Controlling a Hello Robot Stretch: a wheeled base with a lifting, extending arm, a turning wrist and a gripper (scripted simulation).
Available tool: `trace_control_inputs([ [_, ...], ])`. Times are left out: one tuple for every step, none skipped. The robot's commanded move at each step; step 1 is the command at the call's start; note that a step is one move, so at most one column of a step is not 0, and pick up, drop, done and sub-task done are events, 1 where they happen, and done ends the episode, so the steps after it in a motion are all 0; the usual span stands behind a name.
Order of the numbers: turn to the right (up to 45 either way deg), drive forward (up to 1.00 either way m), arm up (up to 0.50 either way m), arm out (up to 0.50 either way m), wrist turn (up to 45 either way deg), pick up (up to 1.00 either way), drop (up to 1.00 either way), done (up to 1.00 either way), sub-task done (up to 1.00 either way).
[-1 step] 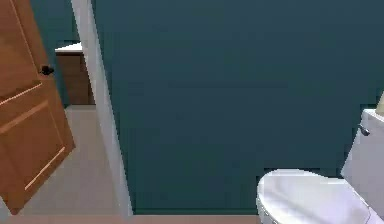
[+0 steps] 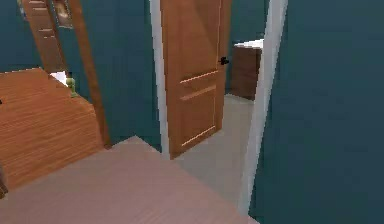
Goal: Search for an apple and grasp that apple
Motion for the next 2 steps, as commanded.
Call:
trace_control_inputs([
  [0.0,1.0,0.0,0.0,0.0,0.0,0.0,0.0,0.0],
  [0.0,0.45,0.0,0.0,0.0,0.0,0.0,0.0,0.0],
])
